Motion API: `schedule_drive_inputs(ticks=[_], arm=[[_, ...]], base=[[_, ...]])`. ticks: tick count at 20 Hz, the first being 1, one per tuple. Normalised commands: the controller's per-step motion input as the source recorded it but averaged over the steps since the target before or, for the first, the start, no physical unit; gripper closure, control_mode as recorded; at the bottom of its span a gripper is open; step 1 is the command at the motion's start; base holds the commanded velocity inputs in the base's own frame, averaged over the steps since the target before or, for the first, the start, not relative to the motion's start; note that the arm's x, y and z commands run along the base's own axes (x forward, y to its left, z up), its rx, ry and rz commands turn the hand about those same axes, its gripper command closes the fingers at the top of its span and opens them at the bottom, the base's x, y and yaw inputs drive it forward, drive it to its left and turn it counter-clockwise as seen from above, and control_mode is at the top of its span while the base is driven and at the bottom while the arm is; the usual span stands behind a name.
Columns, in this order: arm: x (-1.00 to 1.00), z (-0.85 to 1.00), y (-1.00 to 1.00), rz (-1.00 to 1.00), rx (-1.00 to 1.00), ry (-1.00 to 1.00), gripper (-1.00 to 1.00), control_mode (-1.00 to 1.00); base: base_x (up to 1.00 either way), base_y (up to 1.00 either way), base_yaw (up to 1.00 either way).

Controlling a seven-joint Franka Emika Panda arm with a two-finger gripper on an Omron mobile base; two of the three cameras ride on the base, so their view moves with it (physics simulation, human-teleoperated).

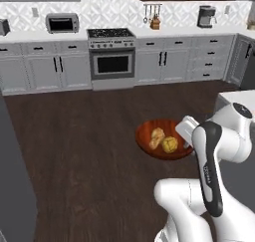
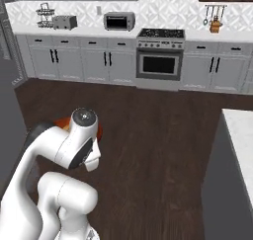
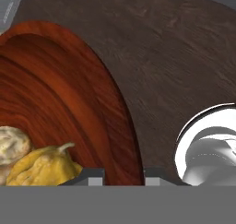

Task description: Pick the chicken drumstick and squash from their plates and place them in the bowl. Then put the bowl in the fridge.

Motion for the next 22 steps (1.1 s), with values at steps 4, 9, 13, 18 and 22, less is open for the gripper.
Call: schedule_drive_inputs(ticks=[4, 9, 13, 18, 22], arm=[[0.00, 0.00, 0.00, 0.00, 0.00, 0.00, 1.00, 1.00], [0.00, 0.00, 0.00, 0.00, 0.00, 0.00, 1.00, 1.00], [0.00, 0.00, 0.00, 0.00, 0.00, 0.00, 1.00, 1.00], [0.00, 0.00, 0.00, 0.00, 0.00, 0.00, 1.00, 1.00], [0.00, 0.00, 0.00, 0.00, 0.00, 0.00, 1.00, 1.00]], base=[[1.00, 0.71, 0.00], [1.00, 0.31, 0.00], [1.00, 0.00, 0.01], [1.00, 0.00, 0.03], [1.00, 0.00, 0.04]])
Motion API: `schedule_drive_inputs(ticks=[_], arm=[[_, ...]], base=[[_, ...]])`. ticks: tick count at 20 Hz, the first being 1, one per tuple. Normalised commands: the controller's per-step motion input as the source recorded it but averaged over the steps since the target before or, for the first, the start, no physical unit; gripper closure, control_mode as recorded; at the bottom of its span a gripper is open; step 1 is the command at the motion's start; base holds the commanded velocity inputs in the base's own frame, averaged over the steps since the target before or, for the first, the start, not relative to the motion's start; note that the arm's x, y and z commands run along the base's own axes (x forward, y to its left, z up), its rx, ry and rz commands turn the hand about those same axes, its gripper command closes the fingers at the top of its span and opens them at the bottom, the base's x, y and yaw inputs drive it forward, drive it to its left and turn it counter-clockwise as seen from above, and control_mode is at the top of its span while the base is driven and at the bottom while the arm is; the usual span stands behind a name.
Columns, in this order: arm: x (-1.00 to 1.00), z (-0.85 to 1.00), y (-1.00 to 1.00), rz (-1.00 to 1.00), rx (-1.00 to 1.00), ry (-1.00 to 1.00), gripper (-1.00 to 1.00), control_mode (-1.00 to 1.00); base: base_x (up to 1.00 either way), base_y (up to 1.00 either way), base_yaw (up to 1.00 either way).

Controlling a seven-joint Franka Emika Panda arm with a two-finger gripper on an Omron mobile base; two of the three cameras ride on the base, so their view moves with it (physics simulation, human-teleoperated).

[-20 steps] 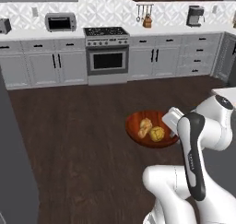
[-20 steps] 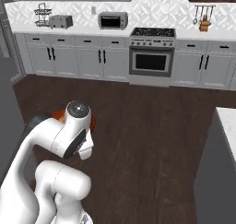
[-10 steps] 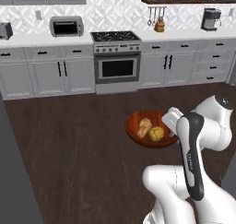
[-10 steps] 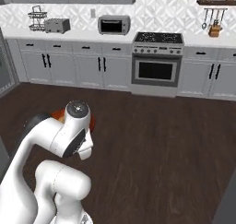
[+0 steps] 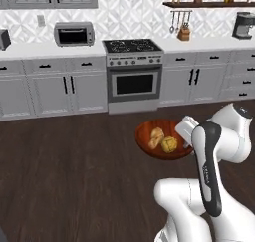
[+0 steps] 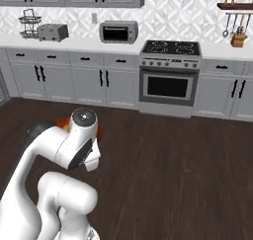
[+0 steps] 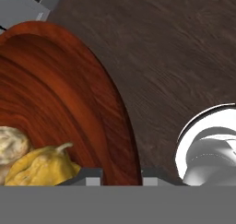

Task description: Pick the chicken drumstick and squash from their plates and place them in the bowl. Then put the bowl in the fridge.

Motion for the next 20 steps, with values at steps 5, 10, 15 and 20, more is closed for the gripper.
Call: schedule_drive_inputs(ticks=[5, 10, 15, 20], arm=[[0.00, 0.00, 0.00, 0.00, 0.00, 0.00, 1.00, 1.00], [0.00, 0.00, 0.00, 0.00, 0.00, 0.00, 1.00, 1.00], [0.00, 0.00, 0.00, 0.00, 0.00, 0.00, 1.00, 1.00], [0.00, 0.00, 0.00, 0.00, 0.00, 0.00, 1.00, 1.00]], base=[[1.00, 0.00, 0.08], [1.00, 0.00, 0.25], [1.00, 0.00, 0.48], [1.00, -0.05, 0.62]])
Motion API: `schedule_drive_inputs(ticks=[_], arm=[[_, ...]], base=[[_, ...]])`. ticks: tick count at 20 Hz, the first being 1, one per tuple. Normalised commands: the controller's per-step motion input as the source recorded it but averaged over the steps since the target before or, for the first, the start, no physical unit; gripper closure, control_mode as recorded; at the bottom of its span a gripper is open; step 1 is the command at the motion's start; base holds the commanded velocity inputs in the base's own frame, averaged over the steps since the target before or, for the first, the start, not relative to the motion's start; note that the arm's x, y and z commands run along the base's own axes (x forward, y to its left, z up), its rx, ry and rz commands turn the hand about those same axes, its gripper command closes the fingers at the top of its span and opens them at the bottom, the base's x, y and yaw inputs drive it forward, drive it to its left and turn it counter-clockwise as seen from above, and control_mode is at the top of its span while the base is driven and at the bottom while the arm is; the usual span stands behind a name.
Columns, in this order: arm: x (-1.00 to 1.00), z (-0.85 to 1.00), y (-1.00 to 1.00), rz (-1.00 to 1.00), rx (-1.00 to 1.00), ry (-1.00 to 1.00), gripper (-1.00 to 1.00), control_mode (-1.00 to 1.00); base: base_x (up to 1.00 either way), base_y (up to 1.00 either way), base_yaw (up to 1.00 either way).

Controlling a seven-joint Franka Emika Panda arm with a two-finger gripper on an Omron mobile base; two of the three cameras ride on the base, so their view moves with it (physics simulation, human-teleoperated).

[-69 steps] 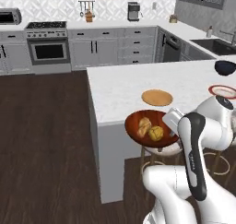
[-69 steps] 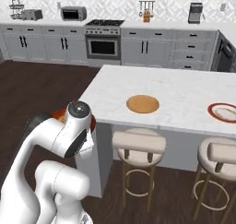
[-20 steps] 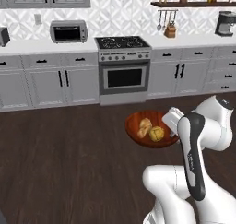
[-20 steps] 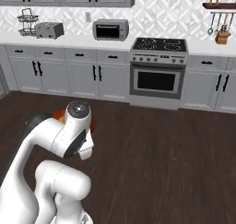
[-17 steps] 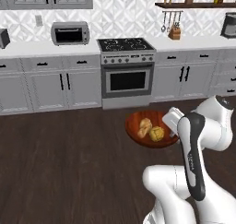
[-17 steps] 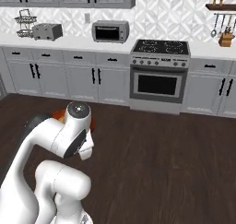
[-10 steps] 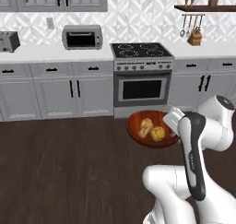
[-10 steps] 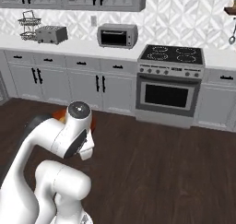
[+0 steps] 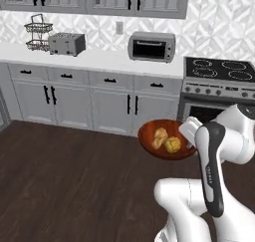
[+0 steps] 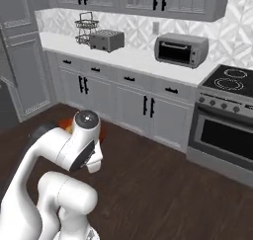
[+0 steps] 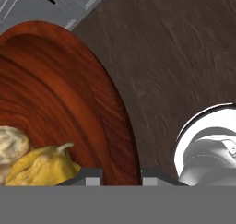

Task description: Pick the chicken drumstick and squash from their plates and place them in the bowl. Then put the bowl in the fridge.

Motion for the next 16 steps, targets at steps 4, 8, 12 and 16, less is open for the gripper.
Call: schedule_drive_inputs(ticks=[4, 8, 12, 16], arm=[[0.00, 0.00, 0.00, 0.00, 0.00, 0.00, 1.00, 1.00], [0.00, 0.00, 0.00, 0.00, 0.00, 0.00, 1.00, 1.00], [0.00, 0.00, 0.00, 0.00, 0.00, 0.00, 1.00, 1.00], [0.00, 0.00, 0.00, 0.00, 0.00, 0.00, 1.00, 1.00]], base=[[0.91, -0.16, 0.72], [0.75, -0.18, 0.75], [0.72, -0.13, 0.75], [0.75, -0.07, 0.73]])
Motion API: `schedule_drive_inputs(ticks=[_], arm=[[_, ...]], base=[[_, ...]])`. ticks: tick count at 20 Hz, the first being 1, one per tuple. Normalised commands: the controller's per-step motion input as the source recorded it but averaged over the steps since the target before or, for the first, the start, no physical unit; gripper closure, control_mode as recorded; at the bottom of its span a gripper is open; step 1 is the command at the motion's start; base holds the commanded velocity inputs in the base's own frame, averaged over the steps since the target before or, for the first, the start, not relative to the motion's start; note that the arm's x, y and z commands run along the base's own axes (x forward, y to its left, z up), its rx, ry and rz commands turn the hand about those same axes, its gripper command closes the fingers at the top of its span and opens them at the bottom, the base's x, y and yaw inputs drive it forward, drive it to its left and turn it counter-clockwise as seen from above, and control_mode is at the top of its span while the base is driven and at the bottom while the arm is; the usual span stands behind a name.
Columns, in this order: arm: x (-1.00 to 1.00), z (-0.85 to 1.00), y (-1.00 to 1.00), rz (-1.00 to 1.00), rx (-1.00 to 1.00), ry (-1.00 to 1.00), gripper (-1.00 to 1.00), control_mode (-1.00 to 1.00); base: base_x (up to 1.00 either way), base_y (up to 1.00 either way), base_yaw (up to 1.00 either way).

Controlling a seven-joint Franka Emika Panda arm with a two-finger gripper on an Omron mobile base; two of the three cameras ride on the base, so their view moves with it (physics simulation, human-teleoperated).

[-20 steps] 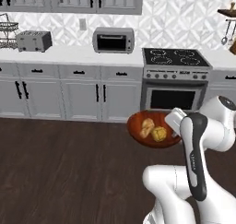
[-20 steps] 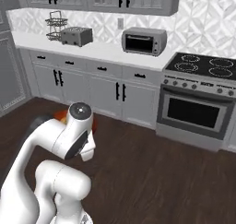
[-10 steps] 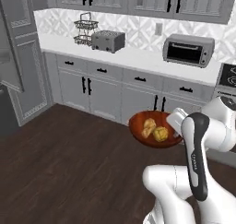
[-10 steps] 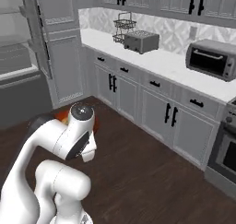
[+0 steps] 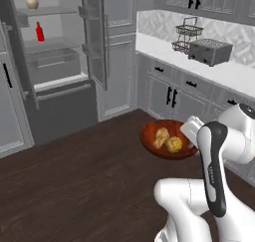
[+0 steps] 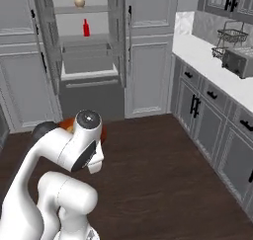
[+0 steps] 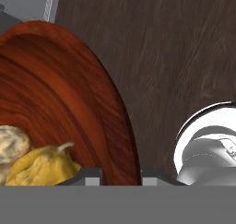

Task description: Pick the chicken drumstick and squash from their plates and place them in the bowl. Then put the bowl in the fridge.

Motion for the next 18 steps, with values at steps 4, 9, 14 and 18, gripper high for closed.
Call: schedule_drive_inputs(ticks=[4, 9, 14, 18], arm=[[0.00, 0.00, 0.00, 0.00, 0.00, 0.00, 1.00, 1.00], [0.00, 0.00, 0.00, 0.00, 0.00, 0.00, 1.00, 1.00], [0.00, 0.00, 0.00, 0.00, 0.00, 0.00, 1.00, 1.00], [0.00, 0.00, 0.00, 0.00, 0.00, 0.00, 1.00, 1.00]], base=[[0.95, -0.05, 0.67], [1.00, -0.03, 0.29], [1.00, -0.10, -0.03], [1.00, -0.49, 0.05]])
